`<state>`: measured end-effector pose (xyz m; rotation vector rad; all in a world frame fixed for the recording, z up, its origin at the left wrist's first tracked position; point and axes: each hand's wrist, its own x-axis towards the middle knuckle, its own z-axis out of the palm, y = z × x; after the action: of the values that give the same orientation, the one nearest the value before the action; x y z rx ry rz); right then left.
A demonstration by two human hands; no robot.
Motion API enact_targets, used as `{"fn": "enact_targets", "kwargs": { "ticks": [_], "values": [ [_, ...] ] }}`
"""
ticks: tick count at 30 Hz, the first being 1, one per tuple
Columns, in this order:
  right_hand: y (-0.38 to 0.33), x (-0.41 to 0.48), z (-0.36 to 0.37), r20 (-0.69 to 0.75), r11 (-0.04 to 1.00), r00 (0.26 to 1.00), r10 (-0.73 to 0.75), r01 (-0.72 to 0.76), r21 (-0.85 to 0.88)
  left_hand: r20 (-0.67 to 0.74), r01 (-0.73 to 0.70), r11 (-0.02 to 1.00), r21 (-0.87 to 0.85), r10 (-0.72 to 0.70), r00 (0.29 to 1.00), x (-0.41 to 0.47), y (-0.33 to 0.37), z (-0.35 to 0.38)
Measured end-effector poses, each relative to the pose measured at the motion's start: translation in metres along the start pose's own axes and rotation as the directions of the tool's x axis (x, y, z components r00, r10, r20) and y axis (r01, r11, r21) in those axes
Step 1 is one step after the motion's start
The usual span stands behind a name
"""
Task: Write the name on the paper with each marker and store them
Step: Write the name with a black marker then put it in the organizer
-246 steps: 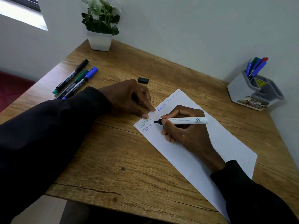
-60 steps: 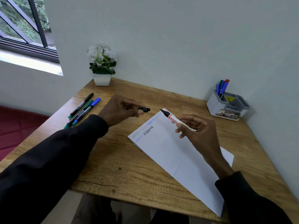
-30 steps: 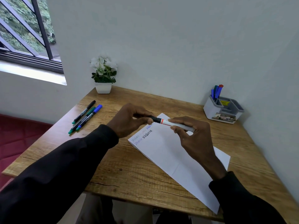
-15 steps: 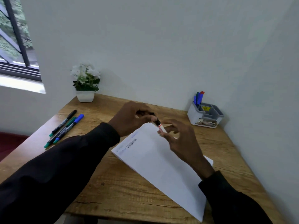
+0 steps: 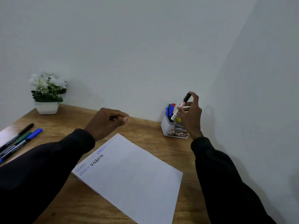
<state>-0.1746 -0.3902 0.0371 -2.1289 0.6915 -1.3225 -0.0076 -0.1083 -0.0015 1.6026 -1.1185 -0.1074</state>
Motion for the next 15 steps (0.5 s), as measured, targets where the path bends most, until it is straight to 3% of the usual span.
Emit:
{"fn": "enact_targets", "kwargs": {
  "ticks": [9,12,15],
  "values": [
    [0.040,0.019,0.025,0.137,0.981,0.988,0.066,-0.039,-0.191,0.021,0.022,1.000,0.001,-0.022,1.000,0.004,-0.005,-0.003],
    [0.051,0.014,0.031,0.179,0.982,0.980,0.086,-0.053,-0.180,0.031,0.032,0.999,0.003,-0.032,0.999,0.004,-0.007,-0.001],
    [0.062,0.007,0.035,0.161,0.973,0.985,0.065,-0.026,-0.229,0.032,0.051,0.998,-0.025,-0.050,0.998,0.003,-0.010,0.000]
  ]
}}
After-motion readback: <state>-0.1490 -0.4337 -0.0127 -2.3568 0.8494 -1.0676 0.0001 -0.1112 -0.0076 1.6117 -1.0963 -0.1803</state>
